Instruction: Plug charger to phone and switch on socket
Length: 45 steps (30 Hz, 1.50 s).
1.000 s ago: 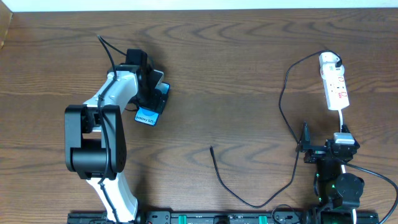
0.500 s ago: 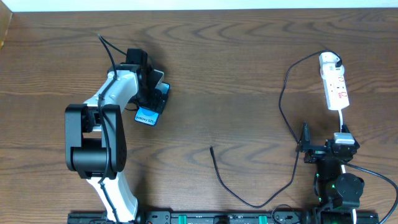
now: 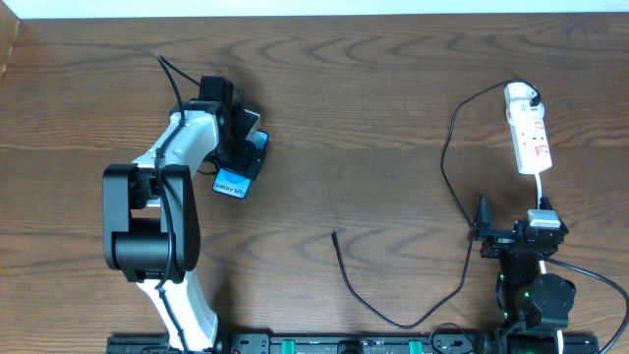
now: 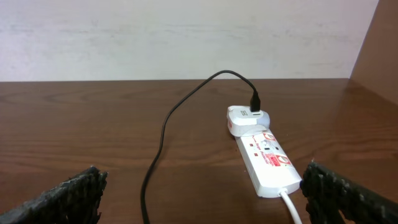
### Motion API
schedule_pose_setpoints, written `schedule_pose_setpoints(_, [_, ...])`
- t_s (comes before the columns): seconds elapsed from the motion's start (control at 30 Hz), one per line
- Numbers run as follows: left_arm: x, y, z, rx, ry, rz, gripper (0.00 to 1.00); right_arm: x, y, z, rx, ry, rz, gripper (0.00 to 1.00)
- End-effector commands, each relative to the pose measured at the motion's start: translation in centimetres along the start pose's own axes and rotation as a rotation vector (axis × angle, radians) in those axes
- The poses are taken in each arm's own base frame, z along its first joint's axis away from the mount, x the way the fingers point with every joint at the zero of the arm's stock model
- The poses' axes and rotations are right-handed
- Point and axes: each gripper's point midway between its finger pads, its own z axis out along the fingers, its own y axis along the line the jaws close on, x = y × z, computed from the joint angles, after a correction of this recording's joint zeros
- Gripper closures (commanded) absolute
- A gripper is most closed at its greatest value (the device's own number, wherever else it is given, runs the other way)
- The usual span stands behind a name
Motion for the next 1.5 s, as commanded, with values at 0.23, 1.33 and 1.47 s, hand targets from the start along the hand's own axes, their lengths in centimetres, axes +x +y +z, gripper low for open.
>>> schedule_pose_setpoints(0.23, [2.18,0.00,3.30,0.004,0.101,0.028,0.05,0.16,0.16,0.01,-0.007,0.005,-0.008,0.01])
schedule_pose_setpoints(1.33, [2.04,0.05,3.20,0.002,0.099,0.003,0.14,0.16,0.16,0.01,-0.007,0.005,-0.008,0.01])
schedule_pose_setpoints(1.47, [2.06,0.04,3.19,0.002,0.100,0.002,0.14,0.16,0.16,0.01,-0.007,0.005,-0.008,0.01])
